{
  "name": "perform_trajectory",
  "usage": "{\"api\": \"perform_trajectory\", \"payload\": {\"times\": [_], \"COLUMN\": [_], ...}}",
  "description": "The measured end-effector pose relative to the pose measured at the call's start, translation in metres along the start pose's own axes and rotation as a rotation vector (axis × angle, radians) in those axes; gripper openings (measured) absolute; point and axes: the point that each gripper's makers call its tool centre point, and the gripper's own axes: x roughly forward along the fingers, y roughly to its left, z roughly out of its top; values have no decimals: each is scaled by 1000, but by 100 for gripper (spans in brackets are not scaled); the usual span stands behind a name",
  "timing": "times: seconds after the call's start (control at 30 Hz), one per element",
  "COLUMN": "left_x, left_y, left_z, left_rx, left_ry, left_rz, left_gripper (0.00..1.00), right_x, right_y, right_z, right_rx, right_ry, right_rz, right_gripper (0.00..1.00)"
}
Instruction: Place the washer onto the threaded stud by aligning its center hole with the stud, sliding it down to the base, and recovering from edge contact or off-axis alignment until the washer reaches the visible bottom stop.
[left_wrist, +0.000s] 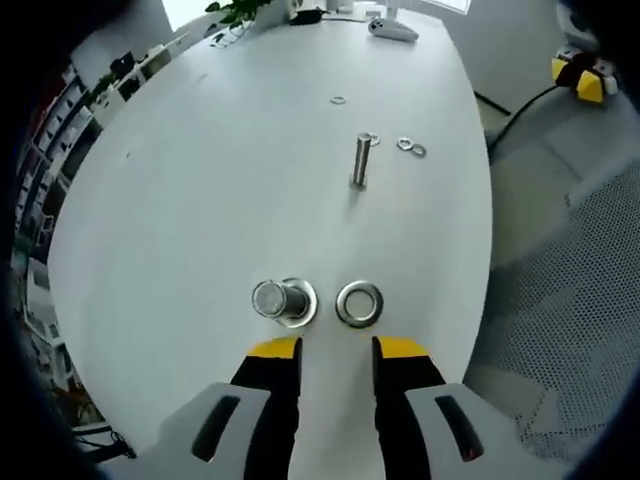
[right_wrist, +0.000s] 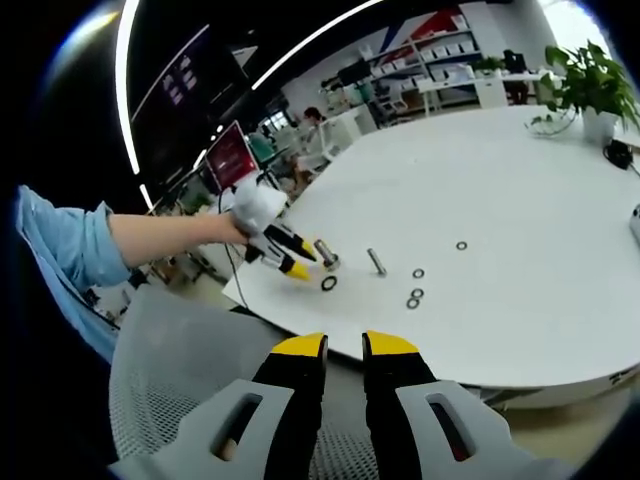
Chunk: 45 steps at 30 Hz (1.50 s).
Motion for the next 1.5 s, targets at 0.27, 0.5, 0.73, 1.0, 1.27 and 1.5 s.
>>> {"api": "perform_trajectory", "payload": {"times": [0.27, 0.5, 0.73, 1.0, 1.27, 1.5], "left_x": [14, 25, 32, 34, 34, 34], "left_y": [-20, -19, -21, -19, -19, -17], "left_z": [8, 10, 10, 14, 15, 14], "left_rx": [68, 94, 107, 160, 157, 171], "left_ry": [11, 29, 48, 51, 75, 113], "left_rz": [-46, -48, -50, -37, -33, -37], "left_gripper": [30, 30, 30, 31, 31, 30], "right_x": [0, 0, 0, 0, 0, 0], "right_y": [0, 0, 0, -1, -1, -1], "right_z": [1, 1, 1, 1, 1, 2], "right_rx": [1, 4, 5, 6, 8, 9], "right_ry": [-5, -8, -8, -9, -11, -13], "right_rz": [1, -1, -2, -4, -7, -8], "right_gripper": [17, 17, 17, 17, 17, 17]}}
